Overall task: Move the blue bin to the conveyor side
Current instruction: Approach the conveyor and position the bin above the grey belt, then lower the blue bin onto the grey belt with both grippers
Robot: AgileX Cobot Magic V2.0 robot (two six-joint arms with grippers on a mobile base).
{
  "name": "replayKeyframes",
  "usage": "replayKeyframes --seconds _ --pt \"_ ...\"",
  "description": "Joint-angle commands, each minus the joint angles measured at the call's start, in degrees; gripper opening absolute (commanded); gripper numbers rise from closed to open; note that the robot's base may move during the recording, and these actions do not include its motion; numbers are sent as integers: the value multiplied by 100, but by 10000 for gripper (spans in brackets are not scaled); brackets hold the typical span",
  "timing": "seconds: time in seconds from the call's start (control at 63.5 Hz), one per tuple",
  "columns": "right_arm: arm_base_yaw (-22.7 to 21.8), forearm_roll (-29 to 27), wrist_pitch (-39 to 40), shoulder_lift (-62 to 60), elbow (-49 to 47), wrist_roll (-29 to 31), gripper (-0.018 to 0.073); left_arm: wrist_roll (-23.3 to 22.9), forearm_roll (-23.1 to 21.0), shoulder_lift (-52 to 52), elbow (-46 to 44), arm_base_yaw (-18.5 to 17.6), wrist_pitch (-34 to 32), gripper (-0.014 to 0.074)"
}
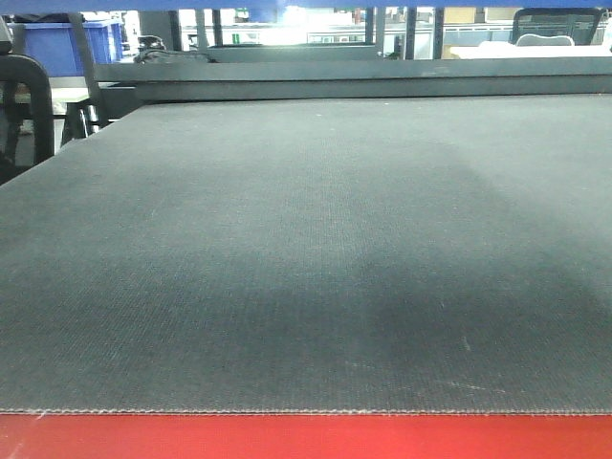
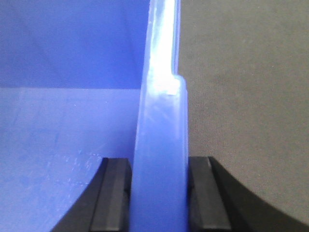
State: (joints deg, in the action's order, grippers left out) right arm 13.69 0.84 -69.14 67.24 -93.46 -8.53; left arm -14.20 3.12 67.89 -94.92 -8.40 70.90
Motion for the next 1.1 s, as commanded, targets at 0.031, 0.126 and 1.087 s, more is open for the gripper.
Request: replayKeyframes --seconds 0.031,0.126,1.087 --pt "-30 314 536 -119 -83 103 -81 30 268 -123 -101 4 -510 -17" --pt "-30 314 536 -119 -83 103 -81 30 268 -123 -101 4 -640 -17" --pt "-30 315 2617 2288 -45 103 -81 192 248 2314 -39 4 -2492 -17"
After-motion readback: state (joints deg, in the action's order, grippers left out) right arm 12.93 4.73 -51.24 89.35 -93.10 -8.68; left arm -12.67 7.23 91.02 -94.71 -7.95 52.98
